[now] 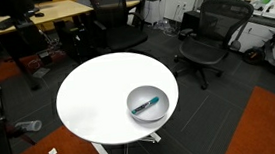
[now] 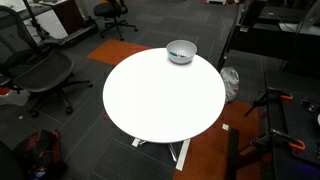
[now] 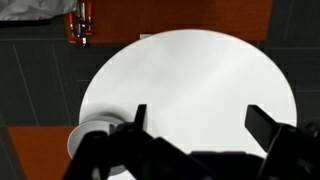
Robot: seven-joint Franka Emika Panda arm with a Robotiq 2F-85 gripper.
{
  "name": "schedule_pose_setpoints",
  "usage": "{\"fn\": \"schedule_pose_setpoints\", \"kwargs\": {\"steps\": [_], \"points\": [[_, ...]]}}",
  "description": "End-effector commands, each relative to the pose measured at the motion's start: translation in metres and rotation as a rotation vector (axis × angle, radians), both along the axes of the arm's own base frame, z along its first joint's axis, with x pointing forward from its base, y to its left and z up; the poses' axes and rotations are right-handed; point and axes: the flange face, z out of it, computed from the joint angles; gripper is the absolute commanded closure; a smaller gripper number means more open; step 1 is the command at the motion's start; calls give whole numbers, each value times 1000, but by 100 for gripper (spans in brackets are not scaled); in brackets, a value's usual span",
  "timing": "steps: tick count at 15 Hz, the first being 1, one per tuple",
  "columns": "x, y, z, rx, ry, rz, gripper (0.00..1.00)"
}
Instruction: Take the marker out of the grey bowl and place it on the table
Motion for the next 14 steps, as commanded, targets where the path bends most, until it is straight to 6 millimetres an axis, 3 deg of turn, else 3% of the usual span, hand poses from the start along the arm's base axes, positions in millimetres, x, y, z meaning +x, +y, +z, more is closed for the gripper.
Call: {"fn": "schedule_pose_setpoints", "kwargs": {"steps": [1, 5, 14], "points": [[37, -40, -11, -1, -20, -55, 0], [77, -85, -40, -12, -92, -129, 0], [157, -147, -109, -25, -123, -188, 0]]}}
